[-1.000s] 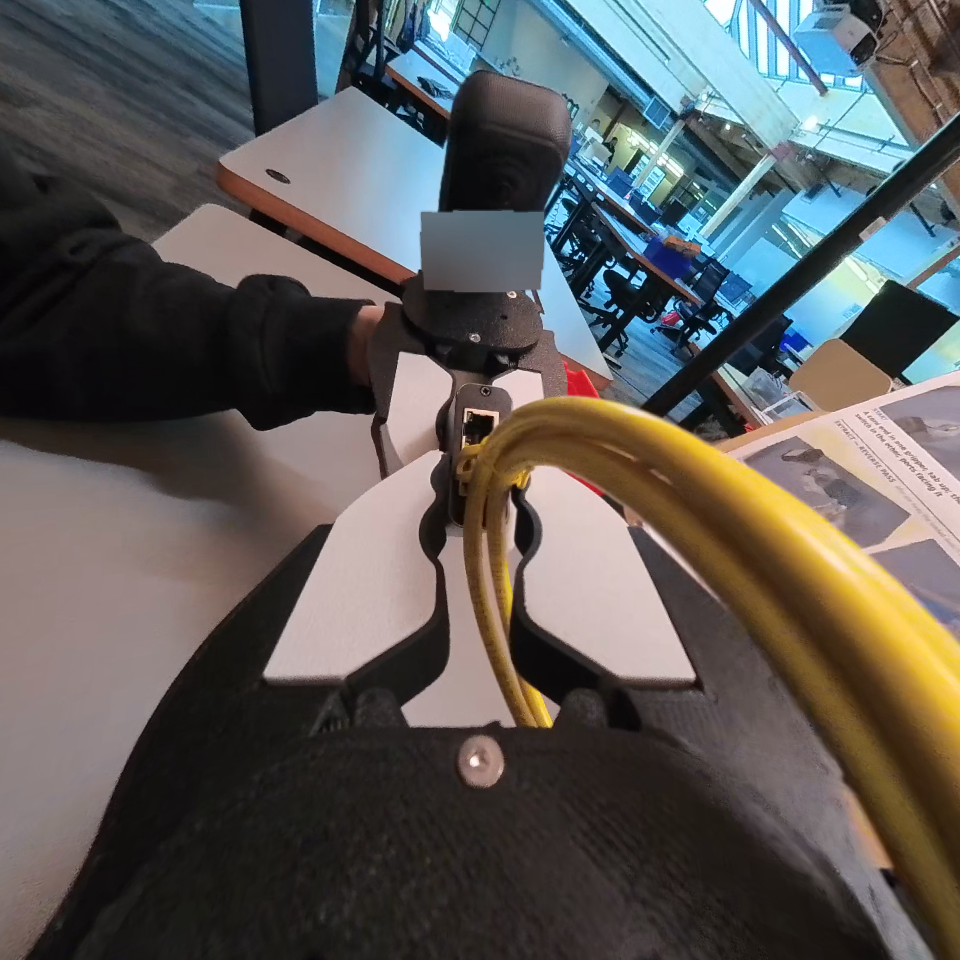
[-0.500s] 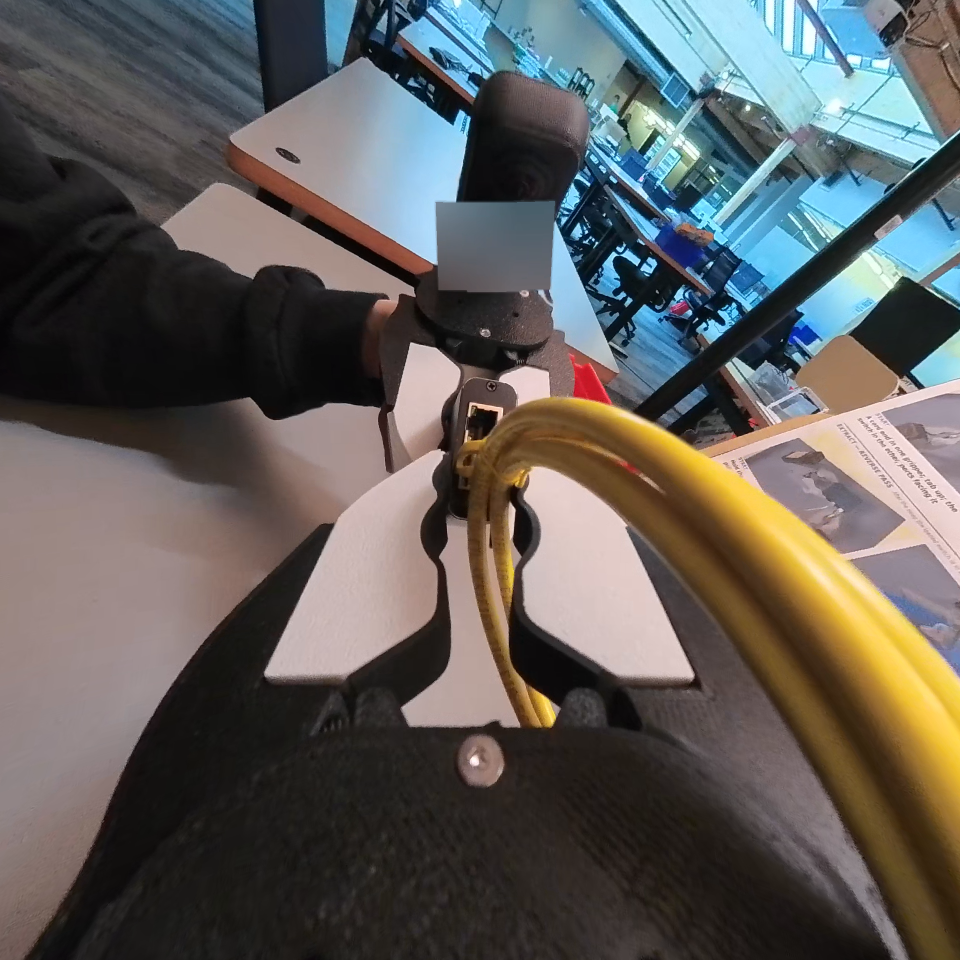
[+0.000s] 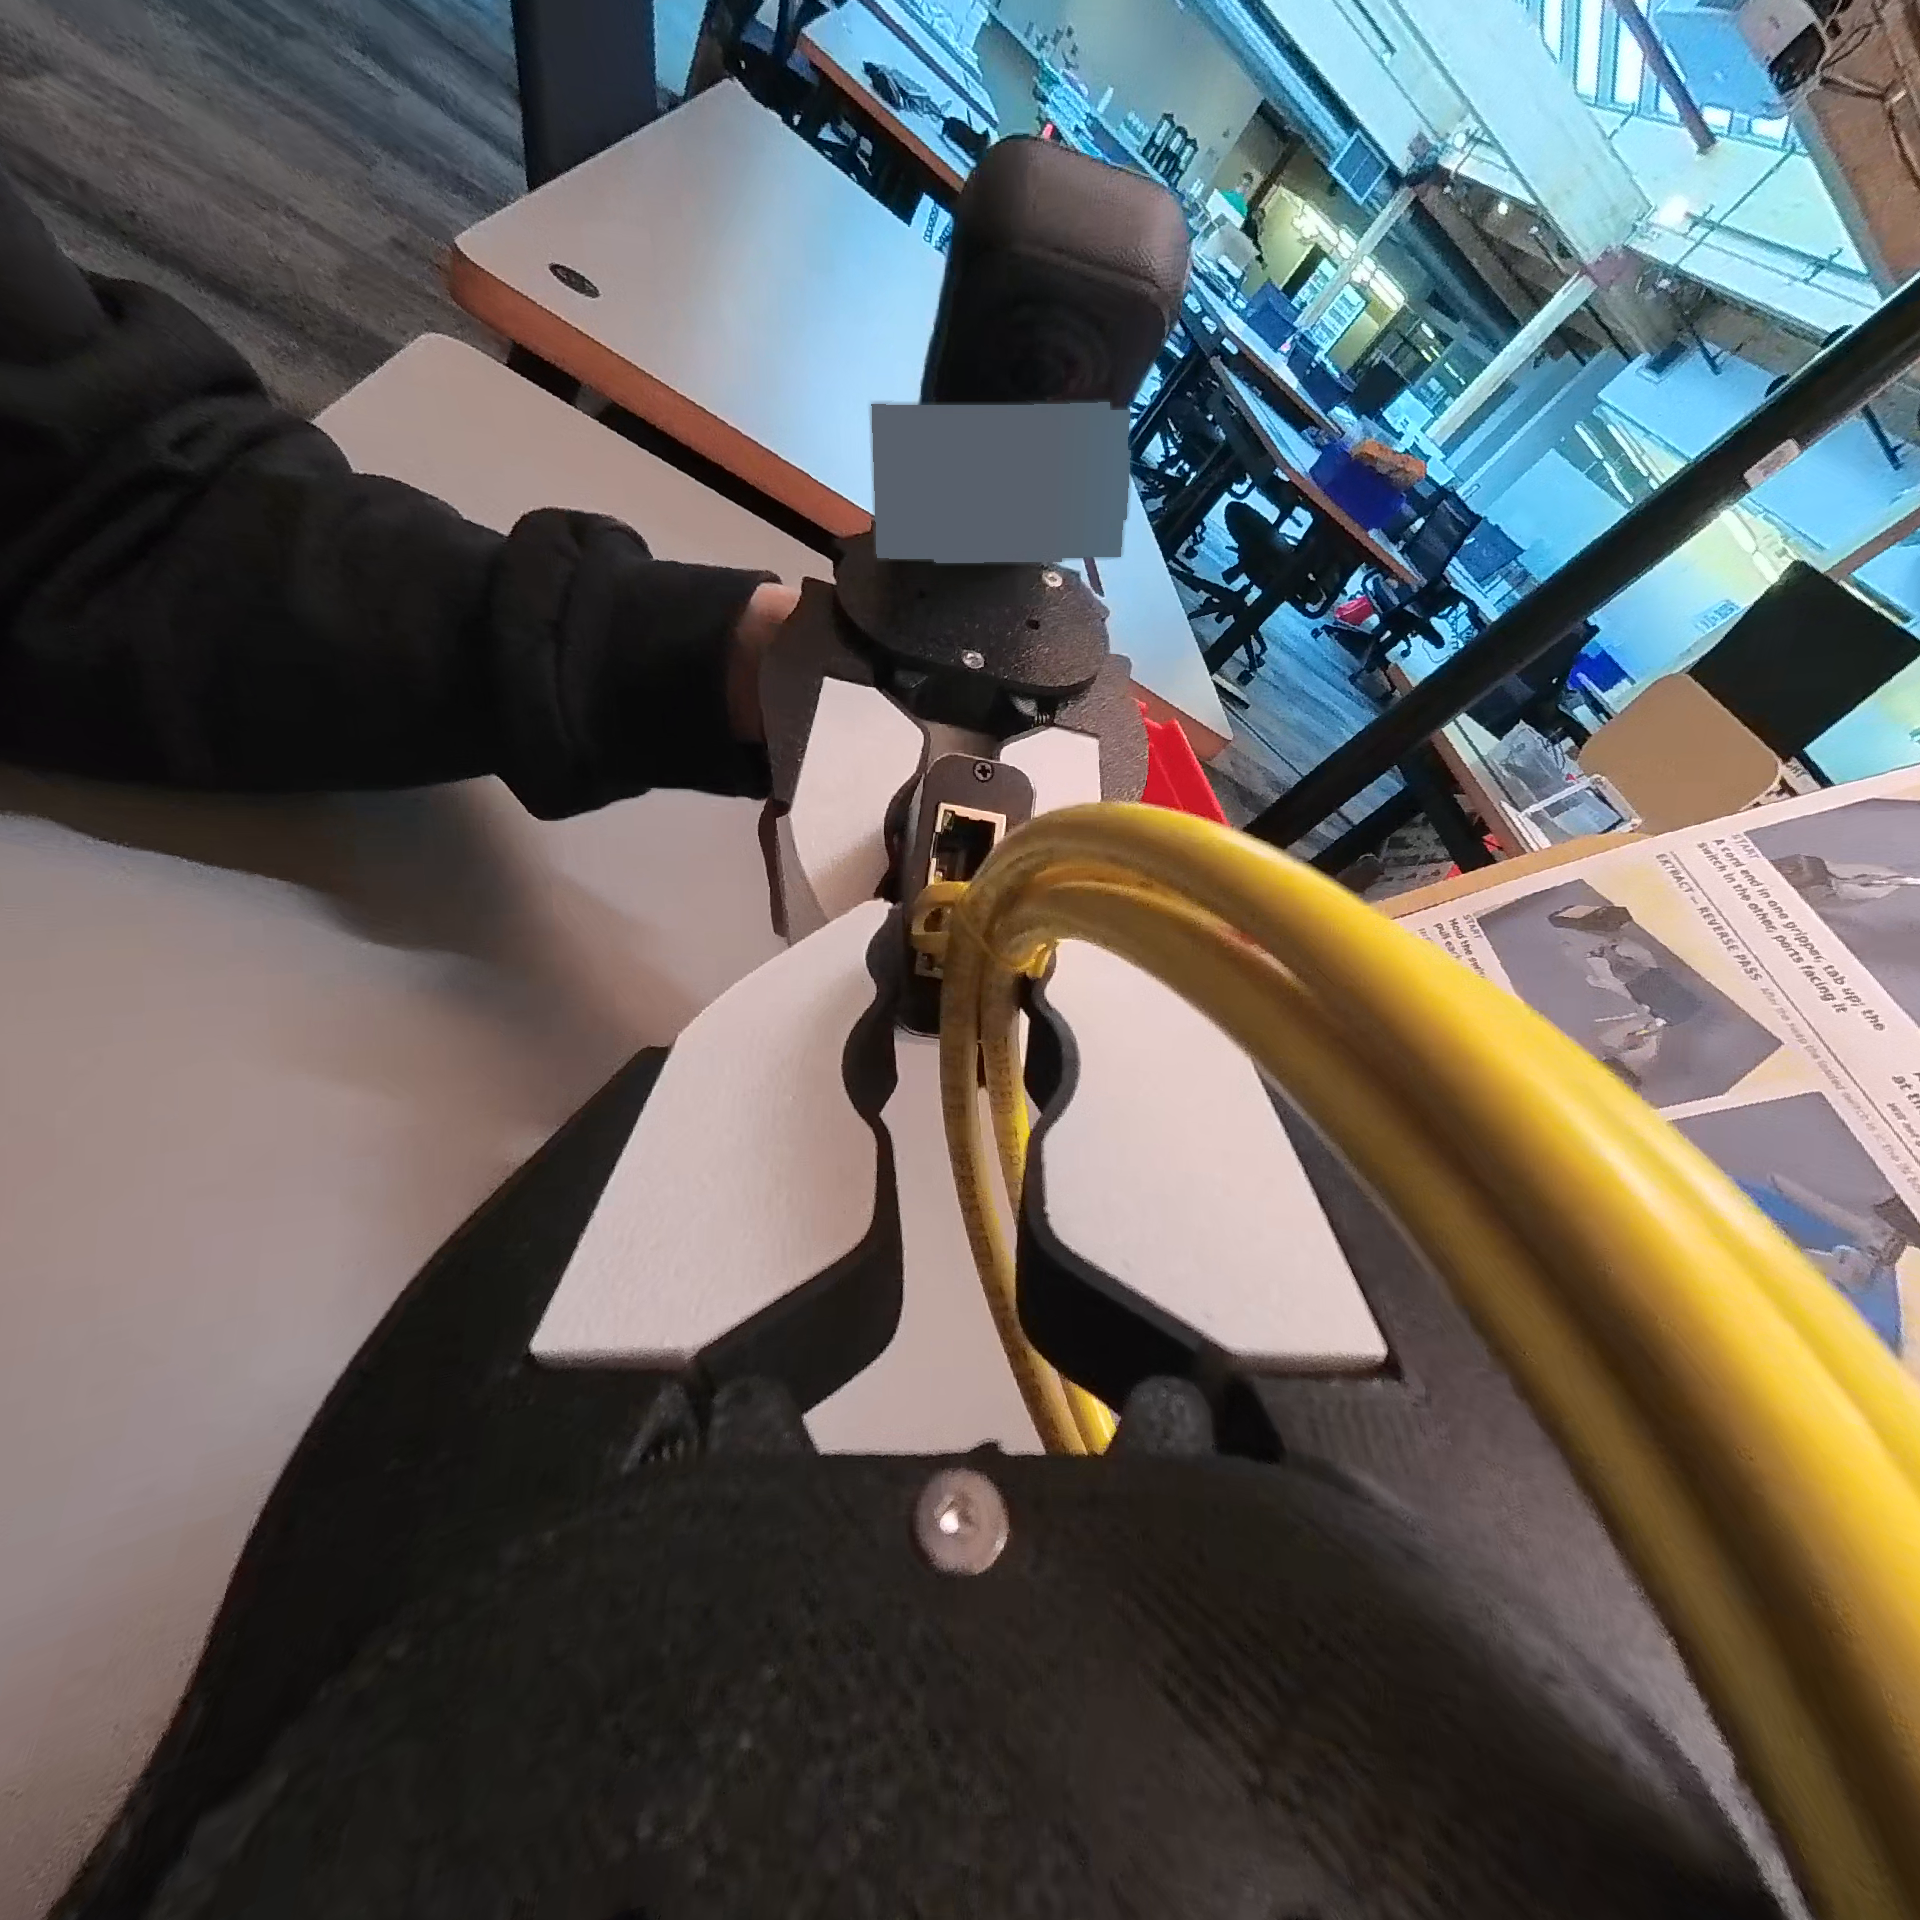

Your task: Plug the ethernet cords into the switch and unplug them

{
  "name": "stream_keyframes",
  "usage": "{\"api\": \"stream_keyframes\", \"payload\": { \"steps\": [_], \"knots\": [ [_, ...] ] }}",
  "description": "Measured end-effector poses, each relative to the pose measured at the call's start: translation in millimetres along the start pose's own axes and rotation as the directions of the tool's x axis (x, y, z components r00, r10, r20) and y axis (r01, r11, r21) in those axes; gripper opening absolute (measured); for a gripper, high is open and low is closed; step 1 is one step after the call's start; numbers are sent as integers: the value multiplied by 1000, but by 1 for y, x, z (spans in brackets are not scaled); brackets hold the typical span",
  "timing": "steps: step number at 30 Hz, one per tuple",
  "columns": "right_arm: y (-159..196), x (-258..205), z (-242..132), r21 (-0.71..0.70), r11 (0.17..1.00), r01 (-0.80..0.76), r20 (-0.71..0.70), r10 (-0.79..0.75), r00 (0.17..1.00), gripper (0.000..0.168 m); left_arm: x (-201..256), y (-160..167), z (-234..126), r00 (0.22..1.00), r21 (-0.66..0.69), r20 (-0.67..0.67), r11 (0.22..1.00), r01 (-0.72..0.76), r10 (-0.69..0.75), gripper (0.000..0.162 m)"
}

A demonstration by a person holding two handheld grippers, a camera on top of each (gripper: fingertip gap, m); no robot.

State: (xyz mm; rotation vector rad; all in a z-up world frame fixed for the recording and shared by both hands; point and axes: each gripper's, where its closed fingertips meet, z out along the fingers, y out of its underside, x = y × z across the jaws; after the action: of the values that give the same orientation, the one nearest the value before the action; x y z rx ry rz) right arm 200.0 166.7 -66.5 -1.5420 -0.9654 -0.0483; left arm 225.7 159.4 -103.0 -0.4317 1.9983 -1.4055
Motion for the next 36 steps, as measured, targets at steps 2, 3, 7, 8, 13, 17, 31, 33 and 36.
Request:
{"api": "stream_keyframes", "payload": {
  "steps": [2,3,7,8,13,17,31,33,36],
  "knots": [
    [2,0,0,-2,1000,1,1,-1,1000,20,0,2,0,1000,-9,0,1000,4,-4,27],
    [2,0,0,-7,1000,-5,9,5,1000,20,0,2,-1,1000,-14,-1,1000,5,-5,27],
    [3,-1,-1,-10,1000,6,16,-6,1000,20,2,2,0,1000,-11,-13,1000,12,-12,27],
    [3,-1,-1,-6,1000,7,17,-7,1000,20,2,2,0,1000,-11,-14,1000,11,-11,27],
    [3,-3,-1,13,1000,8,34,-8,999,19,3,2,1,999,4,-25,1000,20,-20,27],
    [4,-3,0,9,1000,15,36,-15,999,18,2,3,0,999,13,-27,1000,23,-23,27],
    [8,0,6,55,998,3,22,-5,1000,16,-4,7,-4,999,-2,3,999,41,-41,27],
    [9,-2,10,64,998,-3,28,1,1000,15,-4,11,-7,1000,-24,7,999,29,-29,27],
    [11,-4,15,55,999,1,32,-3,999,16,-3,17,-11,1000,-48,-6,999,25,-25,28]
  ]
}}
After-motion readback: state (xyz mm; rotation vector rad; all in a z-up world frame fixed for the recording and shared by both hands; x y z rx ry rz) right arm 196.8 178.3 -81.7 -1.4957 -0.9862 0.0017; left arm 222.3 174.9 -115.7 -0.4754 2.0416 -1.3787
